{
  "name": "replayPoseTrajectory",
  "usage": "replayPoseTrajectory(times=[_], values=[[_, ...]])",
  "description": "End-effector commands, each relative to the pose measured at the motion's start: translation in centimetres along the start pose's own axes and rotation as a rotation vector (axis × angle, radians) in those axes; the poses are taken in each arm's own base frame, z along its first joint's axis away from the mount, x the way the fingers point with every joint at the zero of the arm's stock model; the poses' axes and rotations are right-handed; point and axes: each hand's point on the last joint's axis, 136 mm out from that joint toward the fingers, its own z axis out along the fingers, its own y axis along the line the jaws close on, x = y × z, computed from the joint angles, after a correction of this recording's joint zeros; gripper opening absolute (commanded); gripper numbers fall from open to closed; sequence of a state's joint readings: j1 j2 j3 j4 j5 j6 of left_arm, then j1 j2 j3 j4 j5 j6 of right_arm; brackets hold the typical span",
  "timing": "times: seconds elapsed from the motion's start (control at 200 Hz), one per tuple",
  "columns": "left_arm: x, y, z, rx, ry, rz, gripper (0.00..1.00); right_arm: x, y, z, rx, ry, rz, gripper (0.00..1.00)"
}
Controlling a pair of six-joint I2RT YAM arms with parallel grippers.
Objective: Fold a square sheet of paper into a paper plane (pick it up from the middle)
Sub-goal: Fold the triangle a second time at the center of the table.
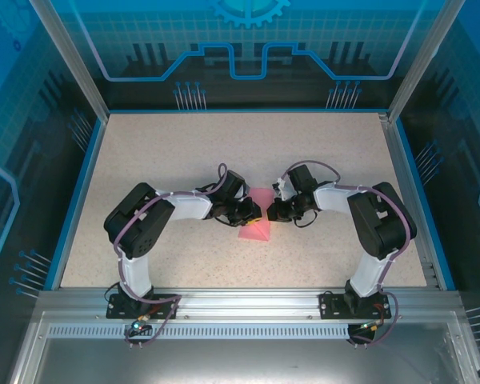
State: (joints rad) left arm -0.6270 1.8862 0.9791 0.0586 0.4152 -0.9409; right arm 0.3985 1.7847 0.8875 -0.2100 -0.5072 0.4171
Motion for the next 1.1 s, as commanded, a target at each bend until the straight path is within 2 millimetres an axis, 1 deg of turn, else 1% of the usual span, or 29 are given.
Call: replayPoseTrajectory(times=[0.0, 0.225, 0.365, 0.375, 0.39, 0.48, 0.59, 0.74, 0.86, 0.995, 1.095], values=[[0.5, 1.1, 0.5, -0.028, 0.008, -0.001, 0.18, -0.4, -0.4, 0.1, -0.008, 0.009, 0.014, 0.08], [0.7, 1.6, 0.8, -0.039, 0.02, 0.0, 0.18, 0.1, -0.7, 0.1, 0.004, 0.011, 0.026, 0.09], [0.9, 1.5, 0.8, -0.035, 0.024, 0.004, 0.19, -0.2, 0.0, -0.5, -0.014, -0.009, 0.016, 0.09], [0.9, 1.5, 0.7, -0.032, 0.024, 0.005, 0.19, 0.6, -0.4, -0.4, -0.008, 0.006, 0.028, 0.09], [0.9, 1.4, 0.7, -0.031, 0.024, 0.007, 0.19, 0.7, -0.4, -0.4, -0.008, 0.01, 0.029, 0.09], [0.8, 1.1, 0.6, -0.025, 0.021, 0.017, 0.19, 0.9, -0.3, -0.5, -0.01, 0.007, 0.028, 0.09], [0.7, 0.9, 0.7, -0.022, 0.024, 0.024, 0.19, 1.2, -0.6, -0.3, -0.005, 0.017, 0.038, 0.09], [0.9, 1.5, 0.9, -0.038, 0.032, 0.015, 0.19, 1.1, -0.8, -0.1, 0.001, 0.016, 0.041, 0.09], [1.0, 2.2, 1.1, -0.057, 0.032, 0.008, 0.18, 0.5, -0.6, -0.1, -0.003, 0.01, 0.036, 0.09], [1.1, 3.0, 1.4, -0.073, 0.031, 0.0, 0.18, 0.7, -0.7, -0.1, 0.006, 0.017, 0.036, 0.1], [1.2, 3.4, 1.7, -0.082, 0.031, -0.007, 0.18, 0.7, -0.7, -0.4, 0.019, 0.013, 0.036, 0.12]])
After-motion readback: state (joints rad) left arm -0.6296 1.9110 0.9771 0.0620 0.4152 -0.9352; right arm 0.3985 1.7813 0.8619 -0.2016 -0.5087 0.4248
